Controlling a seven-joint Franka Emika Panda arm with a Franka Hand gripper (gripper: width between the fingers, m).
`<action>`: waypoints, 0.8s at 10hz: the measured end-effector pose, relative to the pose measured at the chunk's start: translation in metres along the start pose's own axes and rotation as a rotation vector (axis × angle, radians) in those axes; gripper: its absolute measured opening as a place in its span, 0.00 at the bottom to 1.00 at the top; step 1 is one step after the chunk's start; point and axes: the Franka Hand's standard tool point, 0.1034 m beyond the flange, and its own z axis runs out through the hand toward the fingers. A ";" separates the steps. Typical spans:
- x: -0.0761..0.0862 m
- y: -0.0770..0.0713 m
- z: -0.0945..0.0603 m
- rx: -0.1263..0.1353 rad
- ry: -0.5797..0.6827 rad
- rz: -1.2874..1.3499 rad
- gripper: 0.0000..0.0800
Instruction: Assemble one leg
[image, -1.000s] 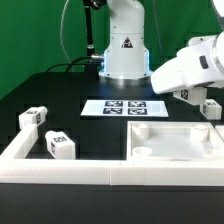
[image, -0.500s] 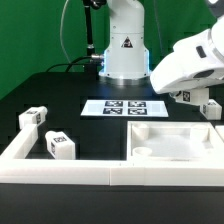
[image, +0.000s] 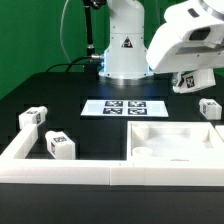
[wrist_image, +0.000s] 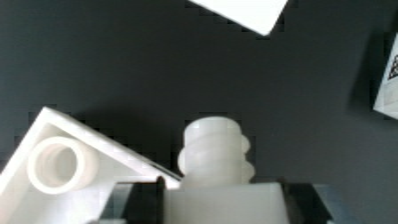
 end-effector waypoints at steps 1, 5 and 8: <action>0.010 0.002 -0.004 -0.004 0.095 -0.010 0.36; 0.052 0.011 -0.029 -0.015 0.431 -0.067 0.36; 0.053 0.019 -0.027 -0.037 0.625 -0.049 0.36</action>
Offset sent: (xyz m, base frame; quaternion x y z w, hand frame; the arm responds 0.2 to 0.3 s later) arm 0.0479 0.0201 0.0089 0.0350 0.2191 -0.0162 0.9749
